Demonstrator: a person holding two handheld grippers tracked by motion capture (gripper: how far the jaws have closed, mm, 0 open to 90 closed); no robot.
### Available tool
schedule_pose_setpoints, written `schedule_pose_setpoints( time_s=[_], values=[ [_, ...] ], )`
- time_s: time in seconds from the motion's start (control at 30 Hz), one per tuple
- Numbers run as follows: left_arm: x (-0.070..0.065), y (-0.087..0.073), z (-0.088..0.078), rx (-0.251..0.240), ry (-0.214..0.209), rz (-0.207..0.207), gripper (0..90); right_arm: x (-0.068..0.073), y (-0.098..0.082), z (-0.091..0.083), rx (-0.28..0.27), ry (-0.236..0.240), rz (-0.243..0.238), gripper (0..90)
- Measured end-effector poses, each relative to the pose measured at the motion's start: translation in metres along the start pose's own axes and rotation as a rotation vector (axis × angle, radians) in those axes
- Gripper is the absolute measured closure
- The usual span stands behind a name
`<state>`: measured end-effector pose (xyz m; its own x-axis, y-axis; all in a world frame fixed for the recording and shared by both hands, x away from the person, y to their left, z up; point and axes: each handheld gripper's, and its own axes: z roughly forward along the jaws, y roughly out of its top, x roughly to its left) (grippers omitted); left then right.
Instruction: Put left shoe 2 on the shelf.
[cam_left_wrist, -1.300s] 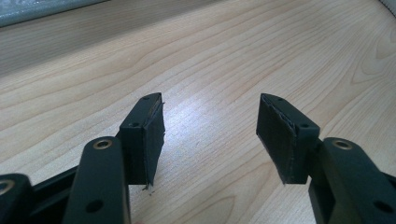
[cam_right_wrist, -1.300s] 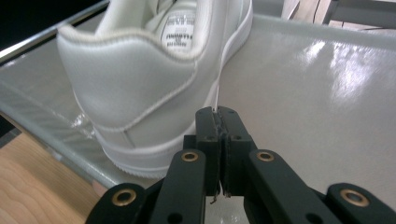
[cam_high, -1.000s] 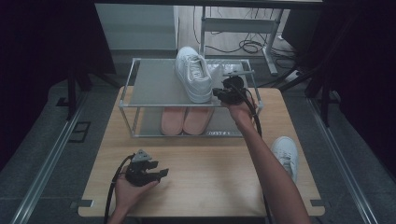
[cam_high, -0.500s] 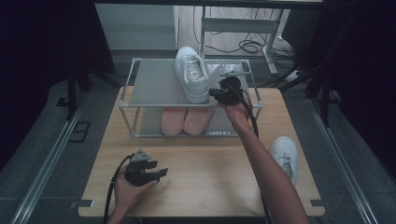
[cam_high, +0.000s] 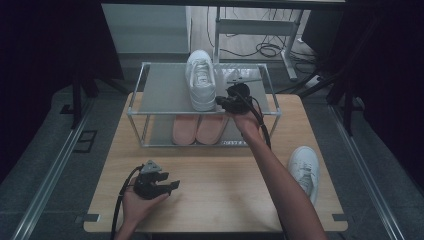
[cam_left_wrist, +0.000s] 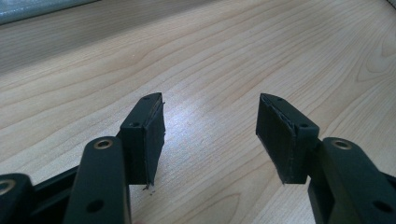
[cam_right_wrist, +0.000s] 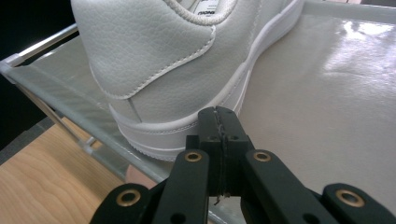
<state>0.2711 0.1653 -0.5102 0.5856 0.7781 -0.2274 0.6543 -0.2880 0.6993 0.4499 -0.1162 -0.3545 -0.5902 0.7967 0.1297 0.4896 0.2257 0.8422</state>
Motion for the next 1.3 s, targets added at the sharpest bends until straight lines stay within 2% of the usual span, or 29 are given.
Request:
schedule_pose_setpoints(
  time_s=[0.13,0.53,0.83,1.13,1.3],
  values=[
    [0.000,0.000,0.000,-0.001,0.000,-0.001,42.3,0.003,0.000,0.001,0.000,-0.001,-0.009,90.0],
    [0.001,0.000,-0.001,-0.004,-0.004,-0.007,42.2,-0.001,-0.001,-0.001,0.001,0.006,-0.006,89.8],
    [0.001,0.000,-0.002,-0.005,-0.004,-0.006,42.1,-0.013,-0.006,-0.022,-0.026,0.004,0.007,89.7],
    [0.001,0.000,-0.001,0.001,-0.003,-0.004,42.0,-0.026,-0.025,-0.046,-0.034,0.003,-0.014,89.7],
    [0.000,0.000,0.000,0.006,-0.002,-0.001,42.0,-0.034,-0.038,-0.059,-0.044,0.000,-0.008,89.3]
  ],
)
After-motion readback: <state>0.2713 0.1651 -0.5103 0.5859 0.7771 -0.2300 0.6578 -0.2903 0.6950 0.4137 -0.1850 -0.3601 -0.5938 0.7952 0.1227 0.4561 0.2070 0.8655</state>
